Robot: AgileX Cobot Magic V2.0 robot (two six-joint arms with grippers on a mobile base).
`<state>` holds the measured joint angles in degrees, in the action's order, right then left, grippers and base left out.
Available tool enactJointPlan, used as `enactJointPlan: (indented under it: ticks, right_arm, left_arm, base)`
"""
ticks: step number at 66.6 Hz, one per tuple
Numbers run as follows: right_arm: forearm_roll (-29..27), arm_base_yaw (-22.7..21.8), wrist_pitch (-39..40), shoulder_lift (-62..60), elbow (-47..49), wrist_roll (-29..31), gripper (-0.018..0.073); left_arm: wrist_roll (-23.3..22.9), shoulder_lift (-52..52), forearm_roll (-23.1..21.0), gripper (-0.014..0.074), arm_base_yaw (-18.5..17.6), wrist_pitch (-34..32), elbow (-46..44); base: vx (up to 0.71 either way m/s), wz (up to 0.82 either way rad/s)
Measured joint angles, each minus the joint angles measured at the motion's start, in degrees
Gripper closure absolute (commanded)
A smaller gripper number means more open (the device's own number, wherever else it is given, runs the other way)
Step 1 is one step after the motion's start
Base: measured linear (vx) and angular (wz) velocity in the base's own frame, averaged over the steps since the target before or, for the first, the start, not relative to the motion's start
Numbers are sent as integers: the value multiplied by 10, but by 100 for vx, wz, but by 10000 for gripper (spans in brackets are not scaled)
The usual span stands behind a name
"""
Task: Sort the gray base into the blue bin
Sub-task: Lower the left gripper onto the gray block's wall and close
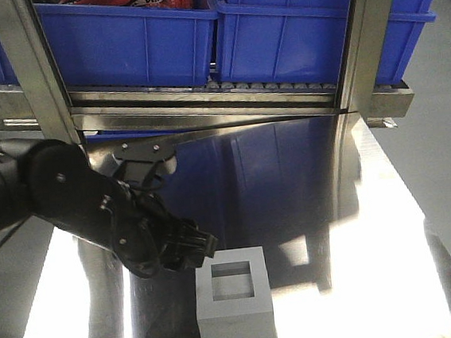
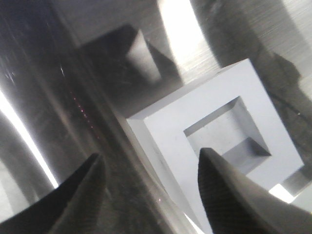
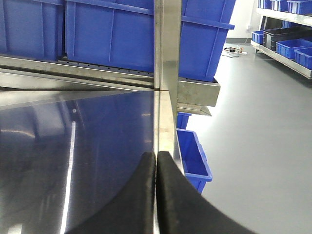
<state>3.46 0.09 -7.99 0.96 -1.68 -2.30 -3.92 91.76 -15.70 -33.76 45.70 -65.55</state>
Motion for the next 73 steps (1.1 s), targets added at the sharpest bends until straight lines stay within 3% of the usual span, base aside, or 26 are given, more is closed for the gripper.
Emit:
enactJointPlan:
  ticks: [9, 34, 73]
  right_arm:
    - [0, 0, 0, 0, 0, 0, 568]
    - [0, 0, 0, 0, 0, 0, 568]
    - [0, 0, 0, 0, 0, 0, 568]
  left_arm:
    - [-50, 19, 9, 184, -15, -1, 0]
    - [-103, 31, 9, 184, -47, -16, -2]
    - [-140, 68, 8, 184, -48, -10, -4]
  base:
    - [0, 0]
    - [0, 0]
    - [0, 0]
